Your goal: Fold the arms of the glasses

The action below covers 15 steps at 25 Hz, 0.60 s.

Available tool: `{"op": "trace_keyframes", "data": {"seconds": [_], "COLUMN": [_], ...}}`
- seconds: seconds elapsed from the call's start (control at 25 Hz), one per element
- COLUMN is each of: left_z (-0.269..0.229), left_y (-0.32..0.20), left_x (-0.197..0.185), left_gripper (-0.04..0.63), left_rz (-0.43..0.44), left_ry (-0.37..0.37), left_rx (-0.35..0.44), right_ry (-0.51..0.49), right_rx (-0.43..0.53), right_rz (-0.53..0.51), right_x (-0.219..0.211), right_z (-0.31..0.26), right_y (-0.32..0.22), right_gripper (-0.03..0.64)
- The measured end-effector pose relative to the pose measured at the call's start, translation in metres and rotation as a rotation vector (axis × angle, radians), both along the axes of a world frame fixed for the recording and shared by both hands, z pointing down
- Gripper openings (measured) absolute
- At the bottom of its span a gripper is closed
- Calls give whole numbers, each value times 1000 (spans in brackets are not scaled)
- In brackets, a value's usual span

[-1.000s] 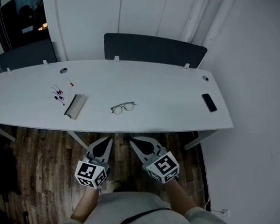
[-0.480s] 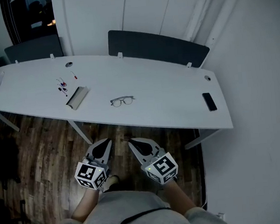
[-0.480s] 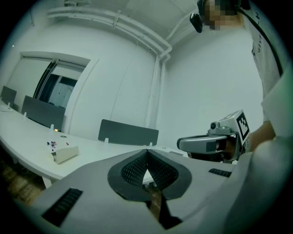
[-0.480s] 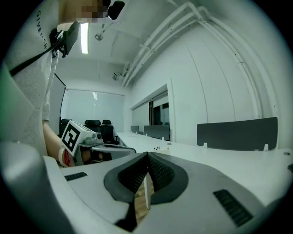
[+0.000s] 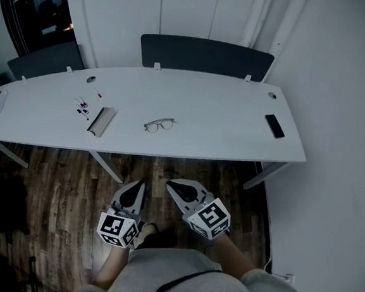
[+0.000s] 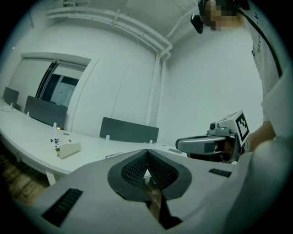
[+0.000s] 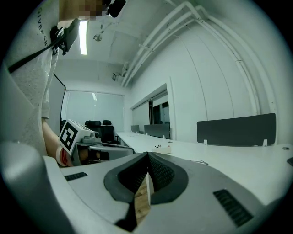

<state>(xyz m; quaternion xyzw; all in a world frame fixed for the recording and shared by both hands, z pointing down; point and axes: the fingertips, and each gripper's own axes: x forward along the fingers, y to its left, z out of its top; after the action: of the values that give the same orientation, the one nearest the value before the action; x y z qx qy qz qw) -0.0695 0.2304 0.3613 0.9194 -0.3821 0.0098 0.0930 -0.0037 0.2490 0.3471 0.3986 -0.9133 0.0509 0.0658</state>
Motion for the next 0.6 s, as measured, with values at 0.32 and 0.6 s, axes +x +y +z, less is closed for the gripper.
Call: {"op": "trace_keyframes", "data": {"seconds": [0.32, 0.6], "left_z": [0, 0], "left_y": [-27, -70], "left_x": [-10, -13], "left_gripper": [15, 14], "left_rz": [18, 93], "left_ry": [10, 15], "left_rx": [17, 25], "right_ry": [14, 6], "right_rx": [6, -5], "right_rz": [80, 145], "right_x": [-5, -16], "right_z": [6, 12], "right_y": [-27, -68], "right_gripper": [18, 18]}}
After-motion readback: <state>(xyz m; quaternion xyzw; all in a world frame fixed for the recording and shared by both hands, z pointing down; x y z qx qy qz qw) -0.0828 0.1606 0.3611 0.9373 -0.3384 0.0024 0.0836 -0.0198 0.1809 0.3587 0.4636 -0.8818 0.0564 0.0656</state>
